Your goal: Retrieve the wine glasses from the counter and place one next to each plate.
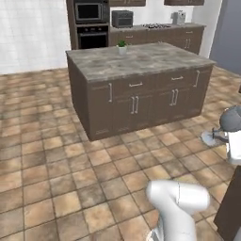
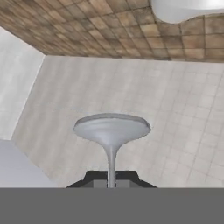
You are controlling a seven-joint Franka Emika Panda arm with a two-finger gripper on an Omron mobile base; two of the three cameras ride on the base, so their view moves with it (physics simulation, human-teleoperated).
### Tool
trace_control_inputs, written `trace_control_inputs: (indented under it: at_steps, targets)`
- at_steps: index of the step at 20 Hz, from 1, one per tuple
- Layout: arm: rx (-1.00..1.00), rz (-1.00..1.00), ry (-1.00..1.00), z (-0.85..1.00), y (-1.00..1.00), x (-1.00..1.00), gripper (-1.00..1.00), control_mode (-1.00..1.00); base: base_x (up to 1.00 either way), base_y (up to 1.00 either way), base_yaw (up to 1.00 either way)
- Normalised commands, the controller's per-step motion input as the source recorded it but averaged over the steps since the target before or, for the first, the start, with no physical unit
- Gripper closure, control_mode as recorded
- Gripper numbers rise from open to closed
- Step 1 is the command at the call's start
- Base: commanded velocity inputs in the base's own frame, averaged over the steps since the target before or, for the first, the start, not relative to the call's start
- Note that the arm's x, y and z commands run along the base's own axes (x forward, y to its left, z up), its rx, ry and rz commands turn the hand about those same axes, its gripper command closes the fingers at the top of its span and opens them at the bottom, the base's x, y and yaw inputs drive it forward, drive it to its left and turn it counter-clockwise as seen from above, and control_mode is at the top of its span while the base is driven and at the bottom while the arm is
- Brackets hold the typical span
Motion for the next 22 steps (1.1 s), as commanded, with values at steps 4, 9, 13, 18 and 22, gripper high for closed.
trace_control_inputs:
  at_steps: [4,9,13,18,22]
  targets:
    - [0.0,0.0,0.0,0.0,0.0,0.0,1.0,1.0,-1.0,-0.27,0.6]
    - [0.0,0.0,0.0,0.0,0.0,0.0,1.0,1.0,-1.0,-0.13,0.5]
    - [0.0,0.0,0.0,0.0,0.0,0.0,1.0,1.0,-1.0,-0.12,0.22]
    - [0.0,0.0,0.0,0.0,0.0,0.0,1.0,1.0,-1.0,-0.4,-0.02]
    - [0.0,0.0,0.0,0.0,0.0,0.0,1.0,1.0,-1.0,-0.12,-0.14]
